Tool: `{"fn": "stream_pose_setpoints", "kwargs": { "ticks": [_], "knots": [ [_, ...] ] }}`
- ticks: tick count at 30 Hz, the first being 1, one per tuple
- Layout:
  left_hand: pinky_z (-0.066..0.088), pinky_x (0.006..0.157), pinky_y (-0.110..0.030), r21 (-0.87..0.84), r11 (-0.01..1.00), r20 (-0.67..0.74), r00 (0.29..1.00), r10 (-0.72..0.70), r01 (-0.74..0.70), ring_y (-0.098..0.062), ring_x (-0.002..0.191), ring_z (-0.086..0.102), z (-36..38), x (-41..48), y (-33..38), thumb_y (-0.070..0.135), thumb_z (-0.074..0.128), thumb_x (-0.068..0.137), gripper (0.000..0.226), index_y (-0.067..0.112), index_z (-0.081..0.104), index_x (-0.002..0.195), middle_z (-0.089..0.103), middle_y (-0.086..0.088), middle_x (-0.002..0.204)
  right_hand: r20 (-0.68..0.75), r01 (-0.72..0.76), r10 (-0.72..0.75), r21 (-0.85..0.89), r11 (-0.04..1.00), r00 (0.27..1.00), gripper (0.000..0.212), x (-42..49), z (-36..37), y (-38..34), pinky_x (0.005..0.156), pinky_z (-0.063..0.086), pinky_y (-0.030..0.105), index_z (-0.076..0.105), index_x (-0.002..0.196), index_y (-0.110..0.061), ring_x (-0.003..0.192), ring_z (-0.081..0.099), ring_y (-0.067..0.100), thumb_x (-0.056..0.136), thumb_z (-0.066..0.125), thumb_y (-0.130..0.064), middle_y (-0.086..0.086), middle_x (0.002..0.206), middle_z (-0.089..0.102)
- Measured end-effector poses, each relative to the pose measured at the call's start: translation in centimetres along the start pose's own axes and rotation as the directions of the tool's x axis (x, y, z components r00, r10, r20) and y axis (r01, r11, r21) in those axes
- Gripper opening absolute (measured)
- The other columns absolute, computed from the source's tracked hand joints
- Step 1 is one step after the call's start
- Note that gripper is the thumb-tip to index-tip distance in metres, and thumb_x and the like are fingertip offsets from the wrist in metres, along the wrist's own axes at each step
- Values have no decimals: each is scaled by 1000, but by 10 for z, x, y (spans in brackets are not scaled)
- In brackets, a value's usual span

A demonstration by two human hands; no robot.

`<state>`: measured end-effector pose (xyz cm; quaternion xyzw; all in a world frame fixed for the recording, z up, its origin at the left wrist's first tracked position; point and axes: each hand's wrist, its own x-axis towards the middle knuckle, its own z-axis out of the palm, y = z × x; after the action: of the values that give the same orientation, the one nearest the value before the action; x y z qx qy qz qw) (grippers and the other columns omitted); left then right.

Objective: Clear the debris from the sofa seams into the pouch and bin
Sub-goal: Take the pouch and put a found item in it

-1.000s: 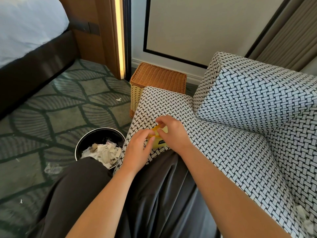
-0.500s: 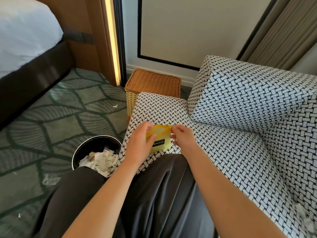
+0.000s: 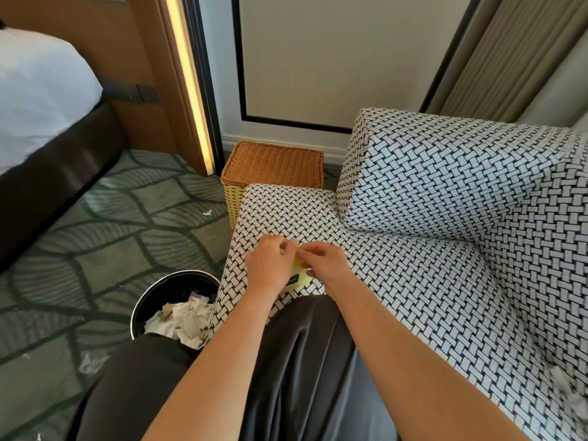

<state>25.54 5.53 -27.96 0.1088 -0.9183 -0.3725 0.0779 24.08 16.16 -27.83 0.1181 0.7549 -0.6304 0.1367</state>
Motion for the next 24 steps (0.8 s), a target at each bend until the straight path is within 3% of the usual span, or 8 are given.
{"fn": "stream_pose_setpoints", "kwargs": {
  "ticks": [3, 6, 8, 13, 16, 20, 24],
  "knots": [
    [39, 88, -40, 13, 991, 56, 989, -137, 136, -12, 73, 49, 1, 6, 6, 42, 51, 90, 31, 21, 55, 67, 55, 5, 80, -11, 22, -22, -16, 1000, 1000, 9, 0, 1, 1, 56, 46, 20, 65, 77, -14, 64, 56, 11, 83, 63, -7, 0, 71, 62],
    [38, 88, -41, 16, 984, 87, 981, -176, 175, -11, 66, 48, 1, 8, 10, 34, 55, 88, 31, 23, 51, 60, 56, 5, 71, -13, 39, -39, -17, 999, 999, 6, 0, 0, 2, 57, 45, 19, 65, 83, -10, 62, 56, 10, 82, 63, -5, 1, 71, 62],
    [42, 88, -43, -10, 986, 107, 980, -165, 167, -12, 66, 49, 0, 9, 9, 28, 54, 90, 30, 21, 53, 60, 54, 7, 66, -8, 43, -43, -8, 999, 999, 6, 0, -1, 1, 57, 47, 18, 64, 87, -9, 61, 56, 10, 83, 62, -6, 1, 72, 62],
    [44, 83, -40, -28, 997, 69, 995, -72, 74, -17, 79, 52, -2, 6, 8, 19, 49, 93, 24, 17, 53, 70, 57, 1, 82, 103, 57, -47, -96, 994, 994, 20, -1, 2, 0, 62, 48, 21, 64, 103, -11, 67, 54, 12, 91, 48, -9, 3, 81, 61],
    [44, 80, -38, -1, 1000, 16, 1000, 12, -12, -15, 79, 49, -1, 1, 4, 17, 46, 95, 19, 12, 53, 78, 53, -4, 94, 153, 68, -47, -138, 988, 987, 16, 0, 5, 0, 66, 47, 28, 62, 87, -12, 69, 50, 17, 92, 47, -9, 6, 74, 56],
    [37, 70, -29, 28, 998, 2, 998, 58, -58, -19, 79, 50, -4, 4, 2, 13, 42, 95, 20, 6, 51, 79, 46, -9, 101, 88, 103, -89, -167, 981, 992, 21, 6, 7, 2, 61, 46, 28, 59, 73, -13, 58, 49, 16, 90, 48, -6, 2, 62, 53],
    [38, 81, -34, 147, 989, -14, 1000, 17, -15, -21, 100, 37, -15, 8, -3, 14, 42, 94, 22, 5, 54, 78, 43, -9, 109, -109, 6, -18, -110, 994, 994, 22, 12, -1, 6, 61, 47, 29, 59, 72, -13, 58, 50, 15, 91, 47, -10, 0, 59, 52]
  ]
}}
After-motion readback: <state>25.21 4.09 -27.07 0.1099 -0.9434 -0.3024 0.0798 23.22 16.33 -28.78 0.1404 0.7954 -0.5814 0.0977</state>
